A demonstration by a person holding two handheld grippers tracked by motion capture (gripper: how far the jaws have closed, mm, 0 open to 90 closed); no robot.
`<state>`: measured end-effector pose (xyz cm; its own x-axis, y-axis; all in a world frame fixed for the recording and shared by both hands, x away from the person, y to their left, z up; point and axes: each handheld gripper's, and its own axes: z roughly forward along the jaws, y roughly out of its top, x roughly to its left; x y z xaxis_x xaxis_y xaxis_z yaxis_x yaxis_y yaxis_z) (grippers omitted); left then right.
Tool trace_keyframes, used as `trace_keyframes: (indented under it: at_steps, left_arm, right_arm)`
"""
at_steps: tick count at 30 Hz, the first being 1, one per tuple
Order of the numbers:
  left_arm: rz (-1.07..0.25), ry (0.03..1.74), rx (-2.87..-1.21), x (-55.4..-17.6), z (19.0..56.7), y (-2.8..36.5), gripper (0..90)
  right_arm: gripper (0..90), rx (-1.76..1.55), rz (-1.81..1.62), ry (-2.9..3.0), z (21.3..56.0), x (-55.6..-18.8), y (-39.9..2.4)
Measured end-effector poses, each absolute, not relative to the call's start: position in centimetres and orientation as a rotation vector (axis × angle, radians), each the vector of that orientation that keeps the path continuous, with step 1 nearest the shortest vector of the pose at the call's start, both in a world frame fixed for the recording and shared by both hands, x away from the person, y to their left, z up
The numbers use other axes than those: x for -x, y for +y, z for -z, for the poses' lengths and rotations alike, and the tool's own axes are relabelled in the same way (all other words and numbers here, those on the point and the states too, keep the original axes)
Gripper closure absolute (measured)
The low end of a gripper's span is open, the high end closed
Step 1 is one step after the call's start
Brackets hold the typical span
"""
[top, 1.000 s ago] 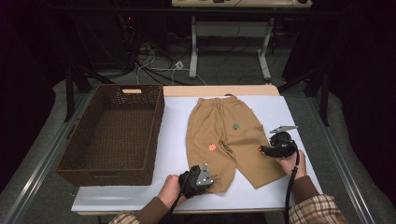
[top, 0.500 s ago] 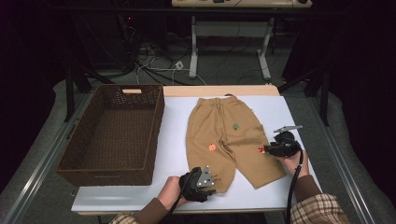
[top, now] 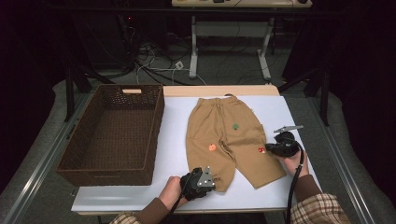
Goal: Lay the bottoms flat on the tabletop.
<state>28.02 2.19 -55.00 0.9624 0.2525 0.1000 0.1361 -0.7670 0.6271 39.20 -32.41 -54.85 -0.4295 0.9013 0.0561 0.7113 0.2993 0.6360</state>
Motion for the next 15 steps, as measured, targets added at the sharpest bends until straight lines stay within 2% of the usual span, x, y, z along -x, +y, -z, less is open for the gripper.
trace_keyframes:
  at_steps: [9, 15]
  left_arm:
    - [-0.246, 0.355, -2.456, -27.4, 53.6, 5.0, 87.1]
    - [-0.227, 0.374, -2.509, -27.4, 54.0, 5.3, 85.2]
  right_arm:
    - [88.4, -1.416, -0.786, 2.28, 53.1, -37.4, -32.0]
    - [87.9, -1.432, -0.697, 2.35, 53.9, -37.2, -32.2]
